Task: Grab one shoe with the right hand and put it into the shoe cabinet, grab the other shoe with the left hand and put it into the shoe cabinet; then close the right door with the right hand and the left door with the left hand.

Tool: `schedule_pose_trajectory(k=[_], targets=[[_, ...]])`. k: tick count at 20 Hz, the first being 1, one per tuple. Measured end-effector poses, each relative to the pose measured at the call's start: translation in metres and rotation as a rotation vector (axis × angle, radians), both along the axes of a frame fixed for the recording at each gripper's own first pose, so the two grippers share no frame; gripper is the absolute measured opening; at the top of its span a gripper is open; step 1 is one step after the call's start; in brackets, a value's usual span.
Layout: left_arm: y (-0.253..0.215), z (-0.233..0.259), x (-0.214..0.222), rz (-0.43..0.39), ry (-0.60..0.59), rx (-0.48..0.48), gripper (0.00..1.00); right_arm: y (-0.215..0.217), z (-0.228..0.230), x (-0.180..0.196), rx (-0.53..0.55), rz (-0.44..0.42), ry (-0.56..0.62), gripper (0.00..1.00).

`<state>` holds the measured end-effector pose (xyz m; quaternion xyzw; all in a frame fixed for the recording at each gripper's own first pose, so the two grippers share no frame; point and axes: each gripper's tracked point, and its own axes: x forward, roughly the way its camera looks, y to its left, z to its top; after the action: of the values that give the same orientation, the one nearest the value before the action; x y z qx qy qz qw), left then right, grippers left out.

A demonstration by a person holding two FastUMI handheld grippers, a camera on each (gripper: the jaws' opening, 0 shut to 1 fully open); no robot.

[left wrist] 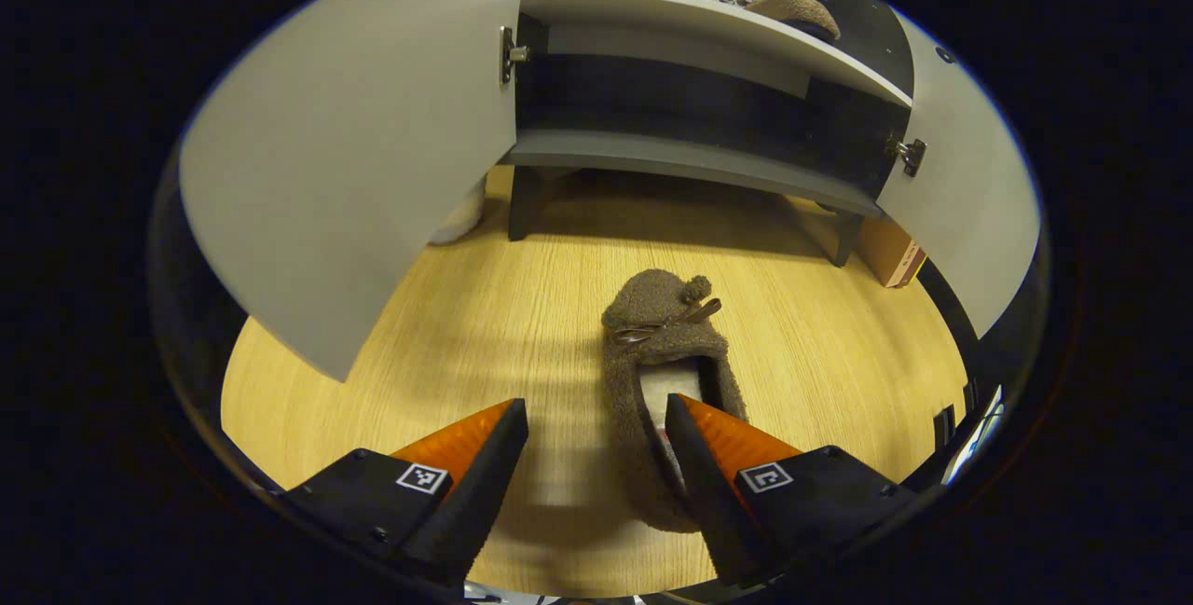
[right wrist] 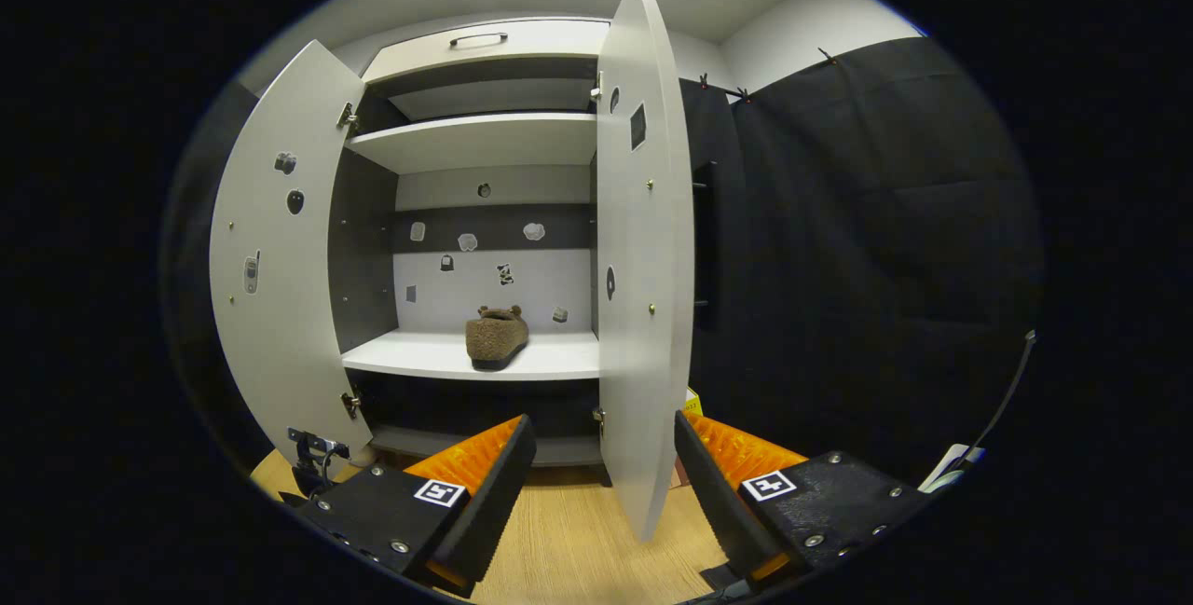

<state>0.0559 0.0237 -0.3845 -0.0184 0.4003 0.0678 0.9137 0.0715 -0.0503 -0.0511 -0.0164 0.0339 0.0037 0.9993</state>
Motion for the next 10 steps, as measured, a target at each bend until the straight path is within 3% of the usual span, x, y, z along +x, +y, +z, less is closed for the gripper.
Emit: schedule_pose_trajectory(k=[3, 5, 6, 8, 10], targets=[[0.0, -0.008, 0.007, -0.004, 0.041, -0.004, 0.99, -0.012, -0.014, -0.002, 0.012, -0.018, 0.038, 0.92], [-0.002, -0.014, 0.018, -0.006, 0.05, -0.013, 0.9, -0.019, -0.019, -0.003, 0.018, -0.026, 0.051, 0.92], [-0.006, -0.017, 0.018, -0.002, 0.063, -0.028, 0.67, -0.021, -0.022, -0.002, 0.019, -0.027, 0.056, 0.92], [-0.018, -0.024, 0.019, -0.026, 0.087, -0.083, 0.59, -0.024, -0.025, -0.003, 0.029, -0.022, 0.066, 0.92], [-0.012, -0.026, 0.022, -0.019, 0.098, -0.046, 0.26, -0.028, -0.025, -0.003, 0.035, -0.02, 0.068, 0.92]])
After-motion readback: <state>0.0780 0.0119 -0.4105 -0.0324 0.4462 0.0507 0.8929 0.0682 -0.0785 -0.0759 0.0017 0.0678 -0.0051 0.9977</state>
